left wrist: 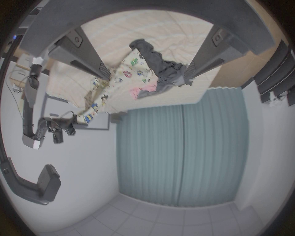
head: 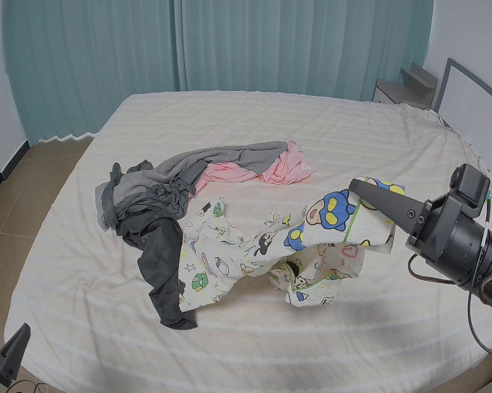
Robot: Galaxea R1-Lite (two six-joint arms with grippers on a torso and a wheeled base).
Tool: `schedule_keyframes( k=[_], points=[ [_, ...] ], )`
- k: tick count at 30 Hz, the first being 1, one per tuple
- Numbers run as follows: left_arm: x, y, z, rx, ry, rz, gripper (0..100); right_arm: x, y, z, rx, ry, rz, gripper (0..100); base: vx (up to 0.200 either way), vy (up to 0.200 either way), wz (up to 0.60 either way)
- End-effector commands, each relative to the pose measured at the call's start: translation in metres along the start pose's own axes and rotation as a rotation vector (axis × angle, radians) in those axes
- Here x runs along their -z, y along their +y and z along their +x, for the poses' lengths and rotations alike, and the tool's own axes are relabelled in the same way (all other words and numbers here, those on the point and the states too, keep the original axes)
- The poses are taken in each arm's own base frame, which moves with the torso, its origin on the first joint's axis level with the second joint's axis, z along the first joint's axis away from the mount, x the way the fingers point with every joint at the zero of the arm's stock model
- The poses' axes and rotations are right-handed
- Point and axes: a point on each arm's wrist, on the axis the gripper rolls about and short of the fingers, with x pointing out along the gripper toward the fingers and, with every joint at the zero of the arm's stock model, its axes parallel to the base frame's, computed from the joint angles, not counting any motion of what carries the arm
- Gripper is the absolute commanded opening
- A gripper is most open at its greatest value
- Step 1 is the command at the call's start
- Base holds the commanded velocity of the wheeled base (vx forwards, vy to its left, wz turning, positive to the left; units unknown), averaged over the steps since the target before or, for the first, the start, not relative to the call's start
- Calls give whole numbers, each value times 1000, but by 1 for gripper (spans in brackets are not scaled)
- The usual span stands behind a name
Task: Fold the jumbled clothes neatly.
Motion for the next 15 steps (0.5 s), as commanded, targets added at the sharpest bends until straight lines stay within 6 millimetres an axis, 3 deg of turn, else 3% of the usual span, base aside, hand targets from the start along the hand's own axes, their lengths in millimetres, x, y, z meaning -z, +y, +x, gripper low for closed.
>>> schedule_keyframes(
  k=[1, 6, 8, 15],
  points=[
    [23, -3, 96, 500, 493, 9, 100, -12, 15, 6, -95, 10, -7, 0, 0, 0, 0],
    [45, -11, 121, 595, 643, 70, 100, -13, 16, 9, -112, 22, -8, 0, 0, 0, 0],
    [59, -13, 145, 611, 724, 52, 100, -17, 19, 11, -131, 16, -11, 0, 0, 0, 0],
    [108, -23, 200, 620, 742, 48, 100, -14, 19, 20, -141, 45, -5, 0, 0, 0, 0]
  ],
)
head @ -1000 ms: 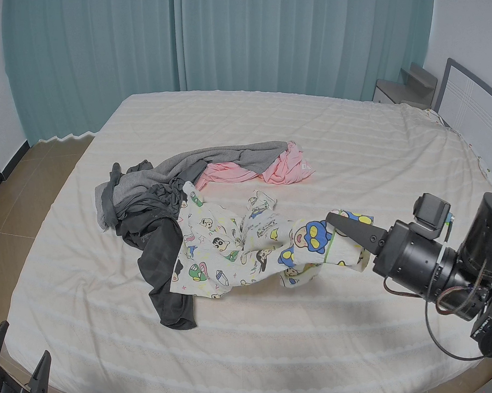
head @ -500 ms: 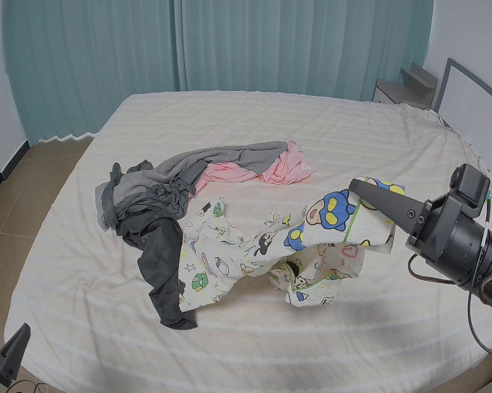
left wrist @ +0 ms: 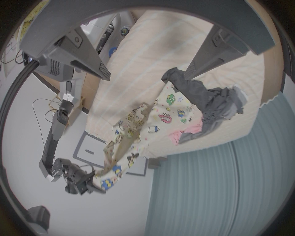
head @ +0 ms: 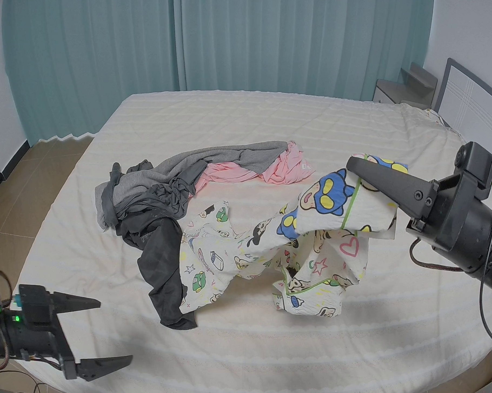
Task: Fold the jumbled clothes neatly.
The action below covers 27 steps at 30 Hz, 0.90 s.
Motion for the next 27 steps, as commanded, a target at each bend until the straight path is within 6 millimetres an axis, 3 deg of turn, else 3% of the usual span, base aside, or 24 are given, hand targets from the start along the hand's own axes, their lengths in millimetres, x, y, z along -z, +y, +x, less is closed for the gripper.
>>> schedule_keyframes(
  k=[1, 7, 17, 27],
  points=[
    [37, 17, 115, 169, 246, 3, 100, -2, 4, 14, -47, 29, 3, 0, 0, 0, 0],
    [50, 20, 158, 87, 191, 34, 100, -2, 6, 17, -58, 28, 3, 0, 0, 0, 0],
    [62, 22, 199, 10, 117, 41, 100, -3, 6, 17, -58, 26, 6, 0, 0, 0, 0],
    [61, 34, 231, -146, -9, 26, 100, -4, 7, 15, -59, 22, 5, 0, 0, 0, 0]
  ],
)
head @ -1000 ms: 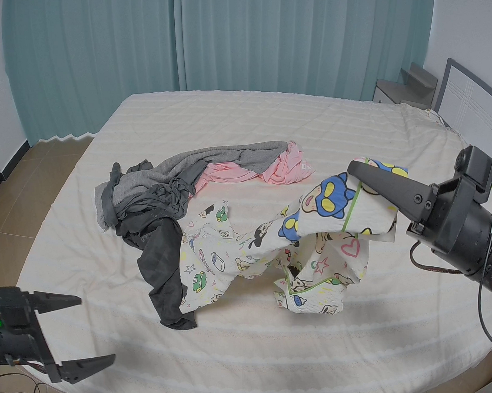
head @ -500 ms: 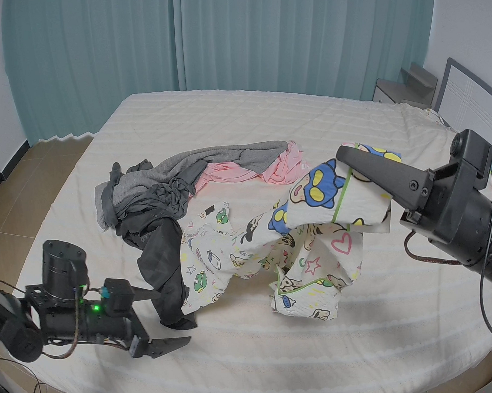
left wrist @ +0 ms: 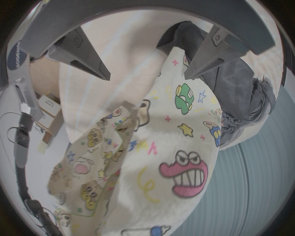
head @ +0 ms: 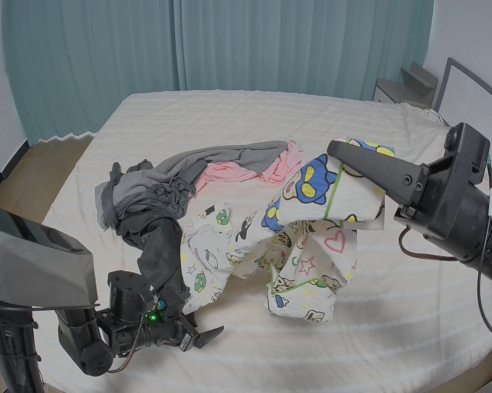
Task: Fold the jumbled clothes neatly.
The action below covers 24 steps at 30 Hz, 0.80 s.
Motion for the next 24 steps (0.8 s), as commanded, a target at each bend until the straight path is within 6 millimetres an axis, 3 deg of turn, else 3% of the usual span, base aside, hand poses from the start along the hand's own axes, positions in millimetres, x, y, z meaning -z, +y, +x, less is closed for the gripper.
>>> schedule_keyframes(
  k=[1, 10, 11, 18, 22, 24],
  points=[
    [17, -1, 24, -43, 21, -14, 100, 1, 0, 0, -1, 2, 1, 0, 0, 0, 0],
    [7, 5, 40, -134, -83, -38, 100, 1, -1, -3, 6, 1, 2, 0, 0, 0, 0],
    [5, 6, 41, -136, -88, -37, 0, 1, -1, -3, 8, 2, 2, 0, 0, 0, 0],
    [8, 5, 36, -134, -73, -61, 0, 0, 0, -10, 14, -6, 2, 0, 0, 0, 0],
    [-9, 11, 24, -153, -130, -95, 0, -1, -5, -16, 40, -16, -5, 0, 0, 0, 0],
    [-25, 15, 9, -167, -189, -145, 0, -4, -9, -24, 70, -33, -12, 0, 0, 0, 0]
  ],
)
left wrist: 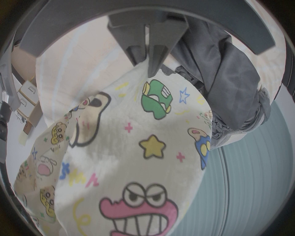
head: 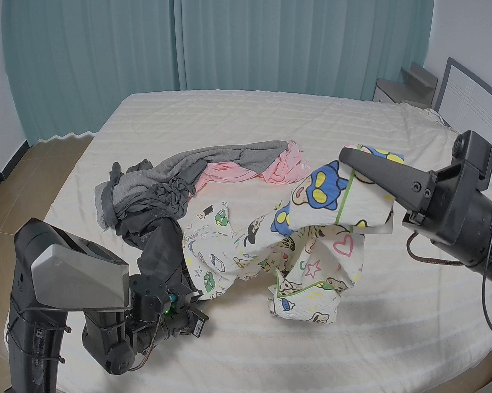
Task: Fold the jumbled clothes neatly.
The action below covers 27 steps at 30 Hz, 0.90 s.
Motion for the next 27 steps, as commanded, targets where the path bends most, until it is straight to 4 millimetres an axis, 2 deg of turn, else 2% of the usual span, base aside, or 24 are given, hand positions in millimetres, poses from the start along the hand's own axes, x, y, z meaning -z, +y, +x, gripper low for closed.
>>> schedule_keyframes(
  k=[1, 4, 5, 6, 7, 10, 19, 24, 26, 27],
  points=[
    [-39, 9, -25, -27, -133, -66, 0, -5, -8, -14, 52, -30, -13, 0, 0, 0, 0],
    [-52, 13, -39, -39, -180, -85, 0, -7, -12, -20, 76, -43, -19, 0, 0, 0, 0],
    [-66, 18, -54, -57, -232, -90, 0, -10, -16, -27, 102, -60, -27, 0, 0, 0, 0],
    [-67, 18, -54, -57, -236, -90, 0, -11, -16, -27, 104, -63, -28, 0, 0, 0, 0],
    [-82, 24, -67, -101, -300, -96, 0, -14, -20, -33, 131, -80, -39, 0, 0, 0, 0],
    [-107, 31, -85, -168, -408, -110, 0, -19, -22, -42, 157, -111, -52, 0, 0, 0, 0],
    [-170, 39, -134, -270, -682, -134, 0, -42, -15, -59, 184, -216, -119, 0, 0, 0, 0],
    [-200, 42, -168, -291, -744, -140, 0, -52, -10, -63, 184, -253, -186, 0, 0, 0, 0],
    [-217, 42, -189, -293, -762, -140, 0, -56, -4, -66, 176, -269, -217, 0, 0, 0, 0],
    [-219, 42, -191, -293, -764, -140, 0, -57, -3, -66, 174, -269, -219, 0, 0, 0, 0]
  ],
)
